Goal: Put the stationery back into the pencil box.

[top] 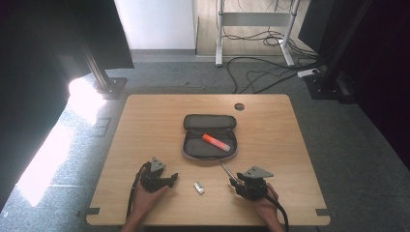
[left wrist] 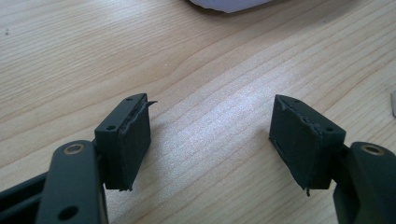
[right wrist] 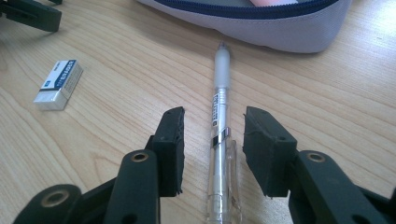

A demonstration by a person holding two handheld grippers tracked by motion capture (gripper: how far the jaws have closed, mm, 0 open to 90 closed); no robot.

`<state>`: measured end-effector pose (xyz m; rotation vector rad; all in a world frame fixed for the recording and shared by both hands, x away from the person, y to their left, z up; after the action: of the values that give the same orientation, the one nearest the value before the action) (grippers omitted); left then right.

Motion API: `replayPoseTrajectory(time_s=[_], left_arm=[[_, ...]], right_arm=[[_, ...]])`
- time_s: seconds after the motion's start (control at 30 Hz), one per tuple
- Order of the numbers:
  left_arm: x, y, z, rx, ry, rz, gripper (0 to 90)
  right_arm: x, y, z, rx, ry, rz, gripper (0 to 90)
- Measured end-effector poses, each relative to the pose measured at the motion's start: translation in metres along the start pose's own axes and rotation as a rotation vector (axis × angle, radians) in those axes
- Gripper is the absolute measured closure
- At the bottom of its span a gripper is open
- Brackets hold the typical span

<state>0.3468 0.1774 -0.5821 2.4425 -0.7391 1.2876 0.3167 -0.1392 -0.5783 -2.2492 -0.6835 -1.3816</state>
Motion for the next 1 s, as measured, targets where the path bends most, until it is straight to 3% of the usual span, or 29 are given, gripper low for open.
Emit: replayPoseTrajectory(time_s=[0.3,0.8,1.0], left_arm=[[0.0004,0.0,0.0007,0.003,-0.001,0.001,29.2],[0.0004,0.0002,0.0008,0.001,-0.001,0.001,29.2],[0.0005,0.0003,0.0009,0.0,-0.001,0.001,29.1]], right_arm=[[-0.0009,0.001,0.0023,-0.014,-0.011,-0.008,62.7],[-0.0031,-0.0032,0.009,-0.03,-0.049,-0.061,68.4],[-0.0028,-0.0027,0.0093,-0.042,-0.047,-0.067,75.3]])
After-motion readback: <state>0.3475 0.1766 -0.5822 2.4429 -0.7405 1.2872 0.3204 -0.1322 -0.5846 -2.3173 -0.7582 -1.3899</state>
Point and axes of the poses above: each handheld gripper's, and its own axes: z roughly forward along the jaws, x roughly out of its top, y roughly to its right, the point moved 5 cm from there along z, roughly forward along the jaws, and after that the axes turned 11 degrees about y, right-handed, at the moved point
